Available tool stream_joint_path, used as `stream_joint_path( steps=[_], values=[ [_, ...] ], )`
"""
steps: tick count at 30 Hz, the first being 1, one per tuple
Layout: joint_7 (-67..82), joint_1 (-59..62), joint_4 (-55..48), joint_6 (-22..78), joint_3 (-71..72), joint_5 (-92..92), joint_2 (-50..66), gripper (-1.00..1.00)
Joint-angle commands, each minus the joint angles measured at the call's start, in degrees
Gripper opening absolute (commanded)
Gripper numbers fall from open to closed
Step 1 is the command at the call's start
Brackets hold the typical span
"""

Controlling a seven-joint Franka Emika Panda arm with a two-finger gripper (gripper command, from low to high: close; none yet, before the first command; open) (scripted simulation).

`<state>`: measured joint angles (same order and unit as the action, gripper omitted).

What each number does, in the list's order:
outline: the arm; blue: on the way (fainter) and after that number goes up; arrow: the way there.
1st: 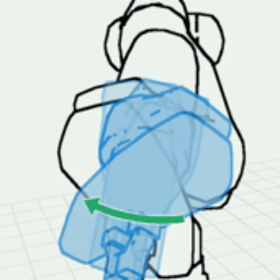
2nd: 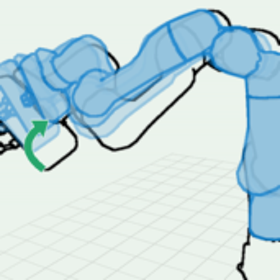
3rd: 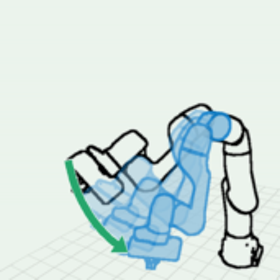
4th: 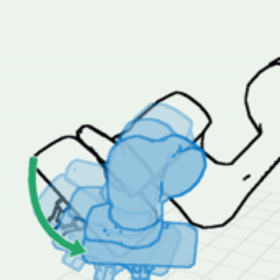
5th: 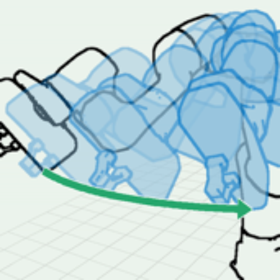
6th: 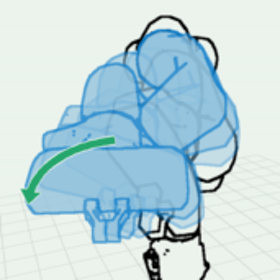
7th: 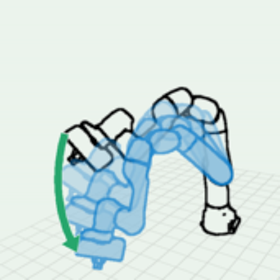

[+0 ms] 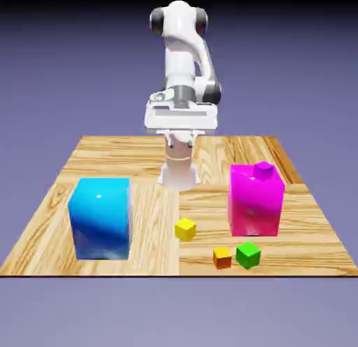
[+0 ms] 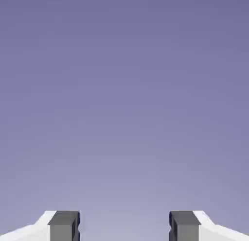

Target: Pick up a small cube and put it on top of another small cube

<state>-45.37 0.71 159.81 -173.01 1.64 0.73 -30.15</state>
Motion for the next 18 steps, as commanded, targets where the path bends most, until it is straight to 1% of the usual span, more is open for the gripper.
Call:
stream_joint_path(
  steps=[1,18],
  values=[
    [-2.42,1.16,-0.99,0.83,1.36,0.61,2.08,0.00],
    [-43.44,20.93,-17.71,14.83,24.48,10.92,37.38,0.00]
  ],
)
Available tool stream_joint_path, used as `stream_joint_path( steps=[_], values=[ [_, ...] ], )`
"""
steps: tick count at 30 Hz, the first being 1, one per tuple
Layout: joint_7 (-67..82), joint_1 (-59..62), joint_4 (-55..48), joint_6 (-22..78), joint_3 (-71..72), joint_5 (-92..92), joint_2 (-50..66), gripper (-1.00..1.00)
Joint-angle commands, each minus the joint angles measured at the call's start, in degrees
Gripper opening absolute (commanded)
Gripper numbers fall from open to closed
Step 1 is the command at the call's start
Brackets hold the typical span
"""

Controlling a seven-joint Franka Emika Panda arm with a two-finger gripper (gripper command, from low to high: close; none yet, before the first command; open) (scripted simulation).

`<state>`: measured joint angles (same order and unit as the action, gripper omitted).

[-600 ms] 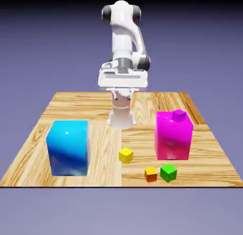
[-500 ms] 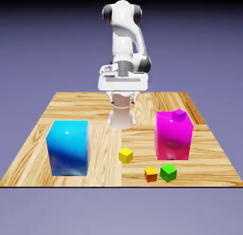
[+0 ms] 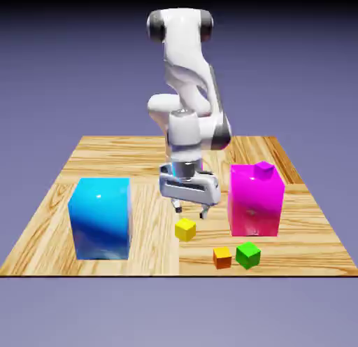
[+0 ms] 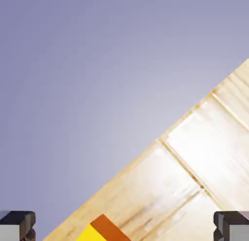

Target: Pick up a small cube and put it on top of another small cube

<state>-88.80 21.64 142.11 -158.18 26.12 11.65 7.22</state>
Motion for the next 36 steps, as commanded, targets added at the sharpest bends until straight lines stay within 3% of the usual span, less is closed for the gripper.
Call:
stream_joint_path(
  steps=[1,11,16,17,23,36],
  values=[
    [-2.42,1.17,-0.99,0.82,1.36,0.61,2.08,0.00],
    [-23.80,11.47,-9.70,8.13,13.41,5.99,20.48,0.00],
    [-24.54,4.98,-11.73,-0.34,8.68,3.39,30.46,0.00],
    [-24.54,4.98,-11.73,-0.34,8.68,3.39,30.46,-1.00],
    [-23.53,11.22,-9.45,8.26,13.01,6.22,20.14,-1.00],
    [-5.07,-5.56,7.86,17.46,-13.98,22.15,-3.21,-1.00]
  ],
)
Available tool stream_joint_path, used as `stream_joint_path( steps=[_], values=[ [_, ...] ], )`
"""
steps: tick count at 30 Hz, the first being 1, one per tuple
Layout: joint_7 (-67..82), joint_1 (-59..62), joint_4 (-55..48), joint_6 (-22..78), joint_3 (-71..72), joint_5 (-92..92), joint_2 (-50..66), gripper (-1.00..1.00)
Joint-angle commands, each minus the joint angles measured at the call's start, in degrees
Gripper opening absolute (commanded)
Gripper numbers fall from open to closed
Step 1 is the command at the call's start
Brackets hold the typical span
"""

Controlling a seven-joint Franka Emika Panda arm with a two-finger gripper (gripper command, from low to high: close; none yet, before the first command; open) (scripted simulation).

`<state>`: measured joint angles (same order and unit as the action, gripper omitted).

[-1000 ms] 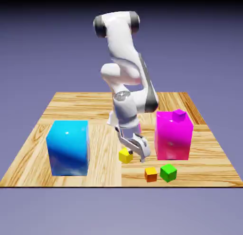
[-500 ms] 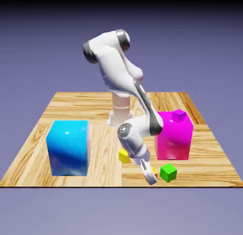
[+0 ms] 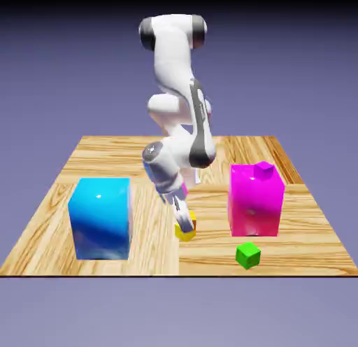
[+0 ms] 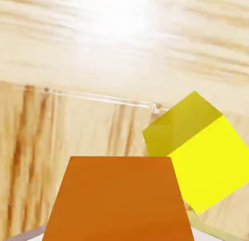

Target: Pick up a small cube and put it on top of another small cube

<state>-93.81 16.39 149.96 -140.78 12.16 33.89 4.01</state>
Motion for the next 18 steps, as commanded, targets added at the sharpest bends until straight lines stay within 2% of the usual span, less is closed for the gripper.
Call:
stream_joint_path(
  steps=[1,6,15,16,18],
  values=[
    [1.36,-1.61,1.33,0.76,-2.10,1.14,-1.80,-1.00],
    [6.41,-6.20,6.07,3.27,-9.48,5.50,-8.19,-1.00],
    [17.21,-24.87,4.58,-4.87,-22.10,20.13,3.92,-1.00],
    [17.21,-24.87,4.58,-4.87,-22.10,20.13,3.92,1.00],
    [16.01,-22.80,4.75,-3.97,-20.70,18.50,2.57,1.00]
  ],
)
